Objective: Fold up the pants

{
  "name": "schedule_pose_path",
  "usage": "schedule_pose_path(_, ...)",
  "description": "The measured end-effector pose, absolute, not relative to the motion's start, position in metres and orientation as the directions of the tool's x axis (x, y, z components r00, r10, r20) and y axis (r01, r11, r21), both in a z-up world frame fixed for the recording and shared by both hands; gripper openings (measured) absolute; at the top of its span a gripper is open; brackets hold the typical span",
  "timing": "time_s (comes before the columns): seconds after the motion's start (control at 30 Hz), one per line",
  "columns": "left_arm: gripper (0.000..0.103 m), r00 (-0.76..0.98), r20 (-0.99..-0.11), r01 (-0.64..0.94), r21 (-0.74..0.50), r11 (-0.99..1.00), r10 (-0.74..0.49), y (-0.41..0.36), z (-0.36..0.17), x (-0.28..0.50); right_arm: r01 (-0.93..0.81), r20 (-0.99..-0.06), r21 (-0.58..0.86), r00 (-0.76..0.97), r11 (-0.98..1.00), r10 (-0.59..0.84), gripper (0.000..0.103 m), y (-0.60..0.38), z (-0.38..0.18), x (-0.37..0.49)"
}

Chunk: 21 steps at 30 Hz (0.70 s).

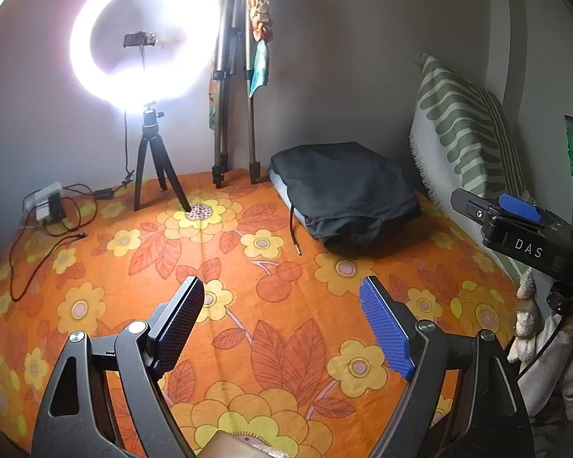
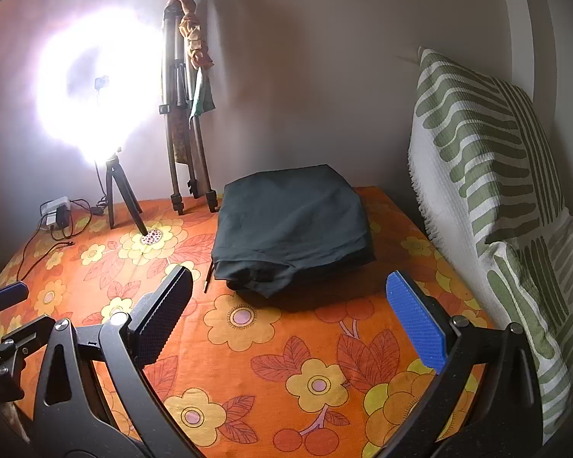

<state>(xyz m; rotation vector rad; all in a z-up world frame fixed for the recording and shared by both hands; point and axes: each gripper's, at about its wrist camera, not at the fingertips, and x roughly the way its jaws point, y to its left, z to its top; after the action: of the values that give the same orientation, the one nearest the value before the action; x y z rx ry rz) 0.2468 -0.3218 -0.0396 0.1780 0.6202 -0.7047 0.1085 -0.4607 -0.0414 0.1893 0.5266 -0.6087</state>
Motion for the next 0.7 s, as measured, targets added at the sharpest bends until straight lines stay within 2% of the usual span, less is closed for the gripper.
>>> schedule_pose_path(0.7,0.084,0.592,-0.587,0.654,-0.05,0.754,-0.552,-0.3218,-0.0385,0.2451,0.589,-0.523,0.015,0.694,0.808,-0.496,0.103,-0.4593,-0.0408,0.1089)
